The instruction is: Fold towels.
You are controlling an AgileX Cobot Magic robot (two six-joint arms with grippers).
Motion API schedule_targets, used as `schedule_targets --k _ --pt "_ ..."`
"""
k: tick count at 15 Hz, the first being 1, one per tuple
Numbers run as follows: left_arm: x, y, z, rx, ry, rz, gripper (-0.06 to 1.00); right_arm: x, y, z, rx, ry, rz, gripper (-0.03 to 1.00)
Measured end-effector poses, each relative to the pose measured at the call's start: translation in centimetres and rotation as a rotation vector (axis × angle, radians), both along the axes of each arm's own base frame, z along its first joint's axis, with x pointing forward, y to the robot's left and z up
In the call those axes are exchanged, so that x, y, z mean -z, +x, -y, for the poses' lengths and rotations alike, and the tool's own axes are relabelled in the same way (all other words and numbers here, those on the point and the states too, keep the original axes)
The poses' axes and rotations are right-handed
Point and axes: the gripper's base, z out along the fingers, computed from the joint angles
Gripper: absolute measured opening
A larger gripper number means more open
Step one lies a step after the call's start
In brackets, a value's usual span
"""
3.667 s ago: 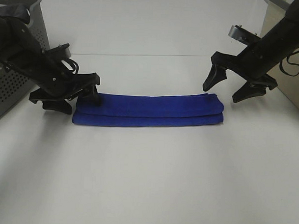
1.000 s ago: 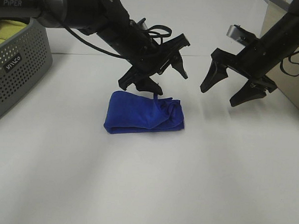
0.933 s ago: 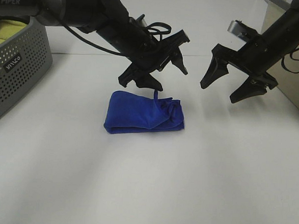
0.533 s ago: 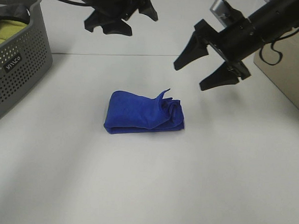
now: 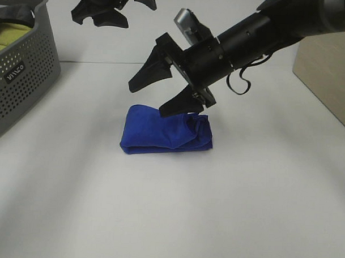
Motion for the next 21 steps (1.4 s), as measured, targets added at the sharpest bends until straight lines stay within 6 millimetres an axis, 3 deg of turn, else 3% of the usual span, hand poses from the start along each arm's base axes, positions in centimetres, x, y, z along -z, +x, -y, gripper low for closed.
schedule_targets --k 2,4,5,6,10,15,18,21 --pt "0.0 0.0 0.0 0.002 0.003 -0.003 0.65 2.7 0.4 -0.1 0.008 -0.002 -0.046 0.81" --pt "0.1 -0.1 0.0 0.013 0.018 -0.011 0.65 5.3 1.2 1.4 0.033 -0.051 -0.086 0.80" --pt "0.1 -0.1 0.0 0.013 0.018 -0.011 0.65 5.3 1.2 1.4 0.033 -0.051 -0.086 0.80" --pt "0.3 -0.3 -0.1 0.030 0.045 -0.025 0.65 5.6 1.9 2.9 0.064 -0.064 -0.090 0.79" --pt "0.5 -0.5 -0.1 0.047 0.067 -0.043 0.65 5.7 3.0 5.5 0.116 -0.077 -0.089 0.78" --pt "0.0 -1.5 -0.7 0.160 0.216 -0.038 0.65 5.7 3.2 7.2 0.105 -0.119 -0.077 0.78" --pt "-3.3 -3.5 -1.8 0.219 0.327 -0.024 0.65 2.6 2.6 7.6 0.056 -0.149 -0.028 0.78" --pt "-6.9 -6.3 -3.2 0.260 0.419 -0.039 0.65 -3.7 1.2 9.0 0.108 -0.286 0.052 0.78"
